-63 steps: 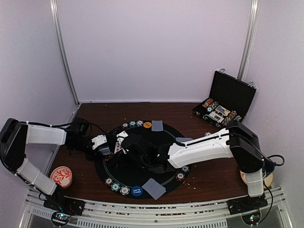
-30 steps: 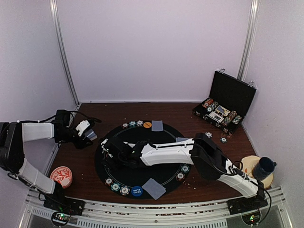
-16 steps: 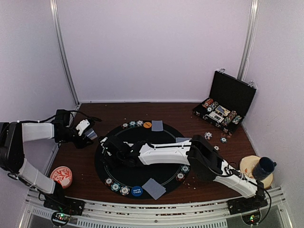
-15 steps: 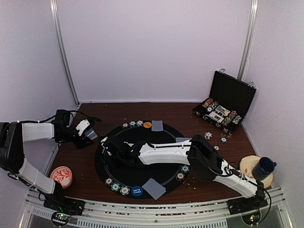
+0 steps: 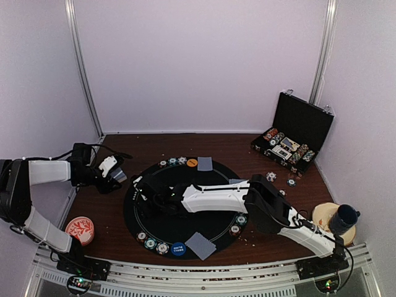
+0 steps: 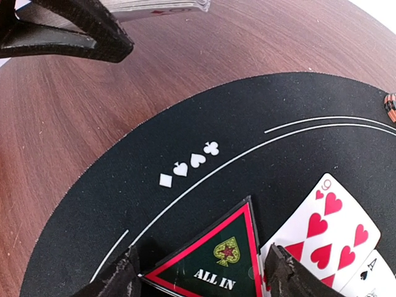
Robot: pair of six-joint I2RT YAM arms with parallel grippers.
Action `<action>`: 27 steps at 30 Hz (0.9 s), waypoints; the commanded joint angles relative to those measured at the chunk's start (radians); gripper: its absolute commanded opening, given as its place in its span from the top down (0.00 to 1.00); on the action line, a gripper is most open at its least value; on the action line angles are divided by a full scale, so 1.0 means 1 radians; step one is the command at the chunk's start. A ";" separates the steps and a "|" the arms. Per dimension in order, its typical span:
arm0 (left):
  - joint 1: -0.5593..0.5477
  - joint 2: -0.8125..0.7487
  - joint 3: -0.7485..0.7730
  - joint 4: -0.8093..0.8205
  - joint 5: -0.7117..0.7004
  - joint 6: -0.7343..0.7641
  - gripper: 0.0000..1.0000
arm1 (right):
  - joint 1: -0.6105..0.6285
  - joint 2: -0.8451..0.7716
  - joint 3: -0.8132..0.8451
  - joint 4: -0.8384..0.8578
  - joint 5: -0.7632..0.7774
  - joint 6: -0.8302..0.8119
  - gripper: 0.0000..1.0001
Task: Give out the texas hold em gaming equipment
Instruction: Pick up the all-in button from the poker table mat.
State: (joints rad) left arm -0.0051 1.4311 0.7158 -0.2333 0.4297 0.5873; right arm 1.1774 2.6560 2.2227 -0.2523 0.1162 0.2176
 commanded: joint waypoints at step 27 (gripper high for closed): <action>0.008 -0.005 -0.004 0.043 0.027 -0.009 0.91 | 0.047 -0.245 -0.263 0.125 0.072 -0.006 0.39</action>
State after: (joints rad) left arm -0.0051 1.4311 0.7158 -0.2329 0.4313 0.5842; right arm 1.2179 2.5191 2.0159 -0.1970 0.1635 0.2127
